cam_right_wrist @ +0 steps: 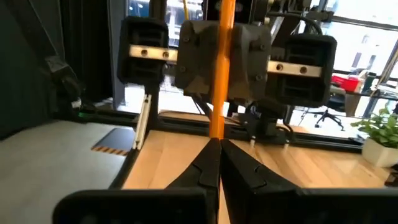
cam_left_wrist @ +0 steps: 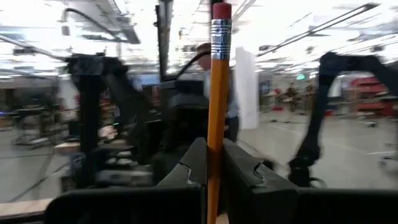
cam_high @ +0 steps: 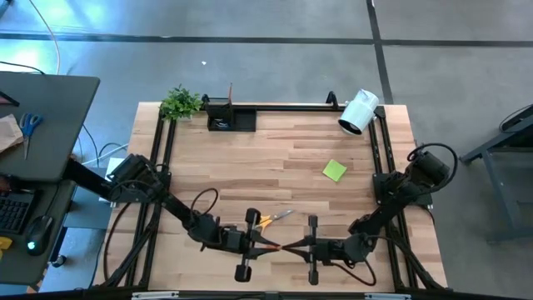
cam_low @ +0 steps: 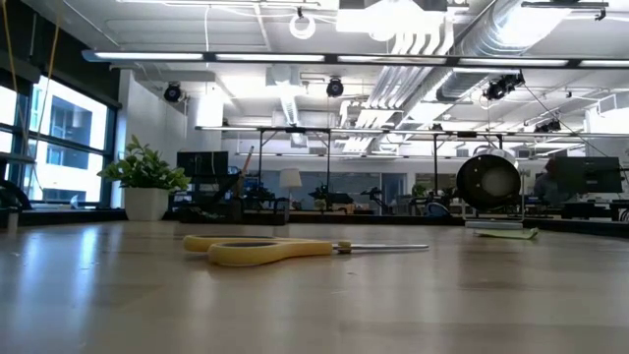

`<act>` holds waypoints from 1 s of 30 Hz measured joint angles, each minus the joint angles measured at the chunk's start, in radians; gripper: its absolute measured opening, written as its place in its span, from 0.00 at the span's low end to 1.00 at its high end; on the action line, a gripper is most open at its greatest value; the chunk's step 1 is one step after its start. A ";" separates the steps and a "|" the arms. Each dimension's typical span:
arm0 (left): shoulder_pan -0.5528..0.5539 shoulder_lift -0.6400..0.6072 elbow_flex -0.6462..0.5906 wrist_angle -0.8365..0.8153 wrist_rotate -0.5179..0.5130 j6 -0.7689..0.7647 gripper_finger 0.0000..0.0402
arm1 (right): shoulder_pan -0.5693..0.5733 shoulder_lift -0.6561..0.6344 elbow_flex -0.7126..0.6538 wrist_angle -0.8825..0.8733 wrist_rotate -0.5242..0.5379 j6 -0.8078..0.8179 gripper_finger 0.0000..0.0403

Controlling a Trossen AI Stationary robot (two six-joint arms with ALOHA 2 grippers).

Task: Pick and place office supplies into organizer
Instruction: Put the orange pencil into the top left section of the desk organizer

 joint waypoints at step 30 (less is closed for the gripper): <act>0.030 -0.404 0.002 -0.928 -0.190 -0.195 0.01 | -0.016 0.001 -0.002 -0.219 0.094 0.161 0.00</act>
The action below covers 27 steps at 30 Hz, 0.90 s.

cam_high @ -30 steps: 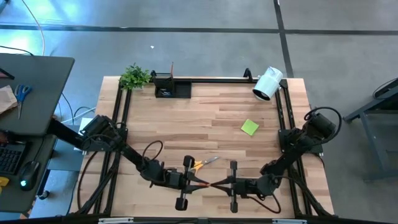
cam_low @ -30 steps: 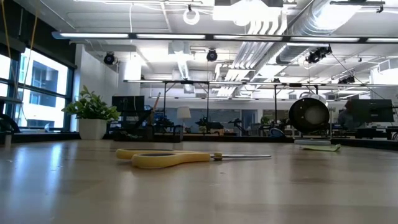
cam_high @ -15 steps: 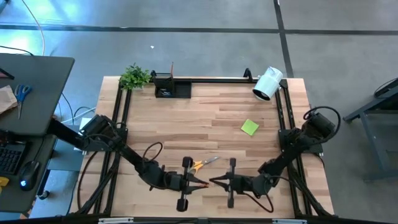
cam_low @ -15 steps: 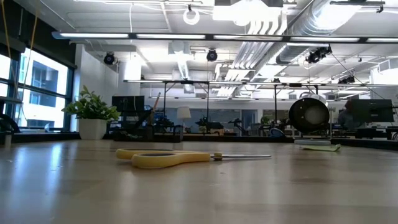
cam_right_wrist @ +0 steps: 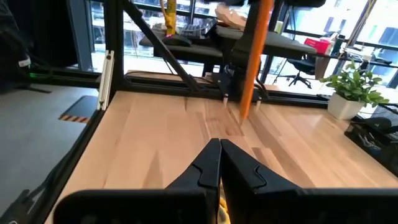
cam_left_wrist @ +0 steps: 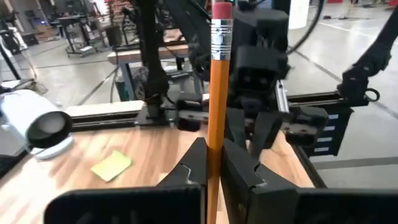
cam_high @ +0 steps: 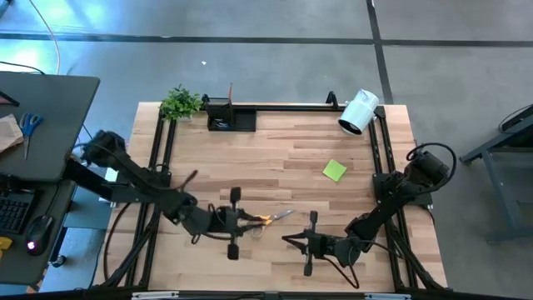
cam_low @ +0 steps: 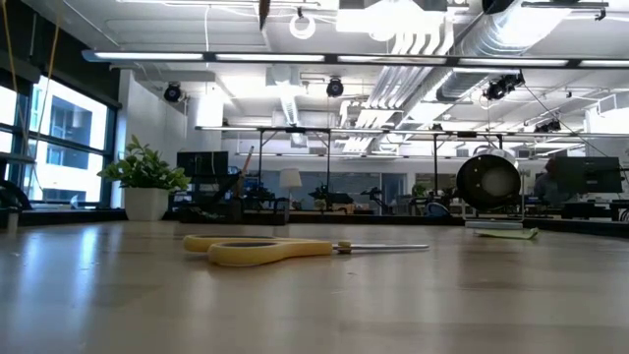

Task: Pick and place office supplies into organizer
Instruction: Put the orange pencil into the top left section of the desk organizer

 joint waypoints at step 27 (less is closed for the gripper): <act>0.875 -0.513 -0.364 -0.052 0.606 0.124 0.01 | -0.346 -0.002 0.000 -0.176 -0.044 -0.105 0.00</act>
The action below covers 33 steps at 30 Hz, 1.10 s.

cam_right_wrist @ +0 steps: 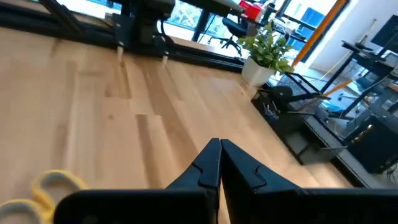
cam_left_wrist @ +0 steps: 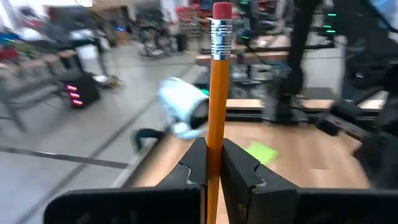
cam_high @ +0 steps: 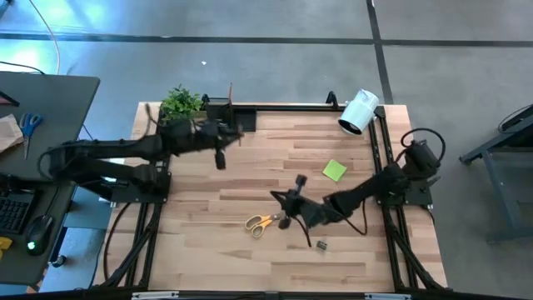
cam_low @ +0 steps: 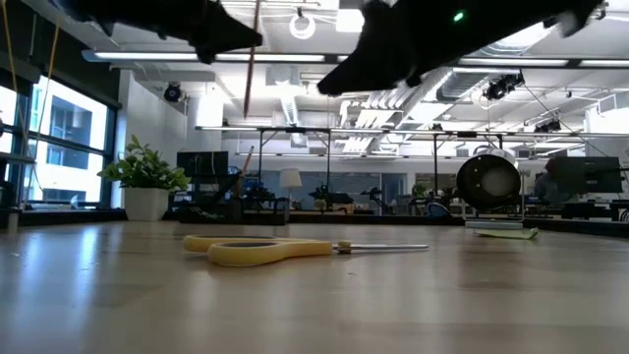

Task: Pick and place office supplies into organizer
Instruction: Put the orange pencil into the top left section of the desk organizer

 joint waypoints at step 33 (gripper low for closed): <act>0.756 0.406 -0.018 0.320 0.230 -0.046 0.01 | -0.454 0.000 0.001 0.094 -0.739 -0.145 0.00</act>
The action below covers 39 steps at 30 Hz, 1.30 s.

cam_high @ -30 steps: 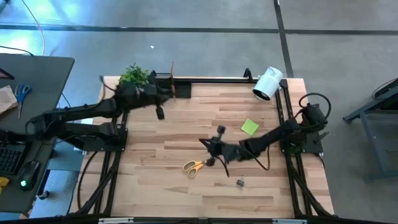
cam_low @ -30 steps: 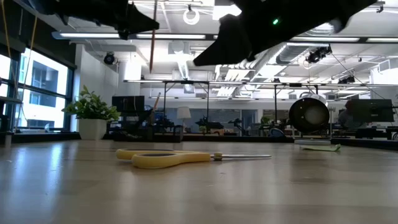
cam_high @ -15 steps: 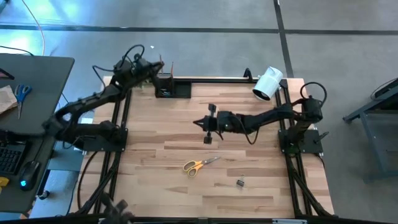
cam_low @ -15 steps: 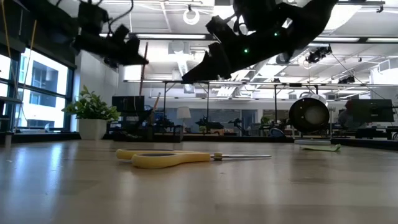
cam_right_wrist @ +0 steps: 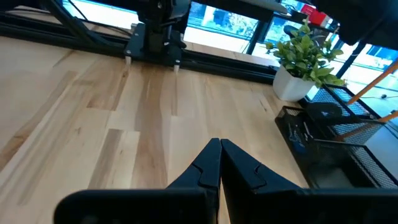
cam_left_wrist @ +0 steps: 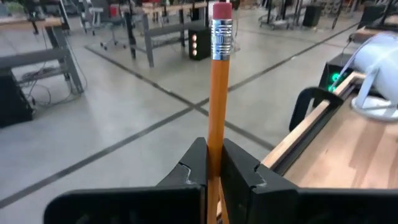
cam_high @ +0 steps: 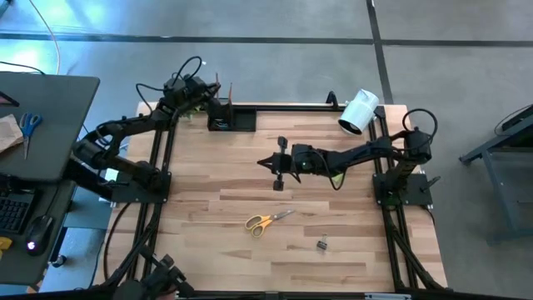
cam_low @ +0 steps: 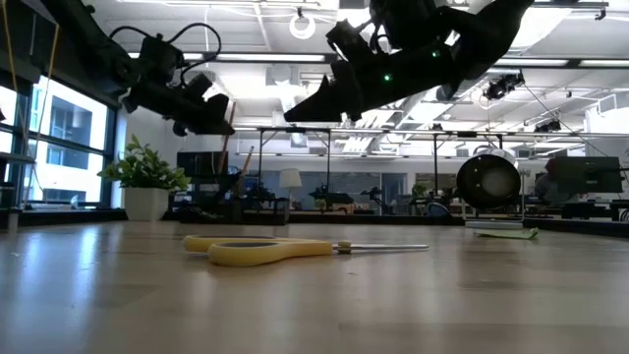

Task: Pick and place office supplies into organizer
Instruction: Put the orange pencil into the top left section of the desk organizer, then put the black binder clip into the top left section of the desk organizer

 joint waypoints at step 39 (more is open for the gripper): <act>-0.510 -0.346 0.001 -0.154 0.186 -0.156 0.32 | 0.268 -0.181 0.000 -0.489 -0.217 0.204 0.06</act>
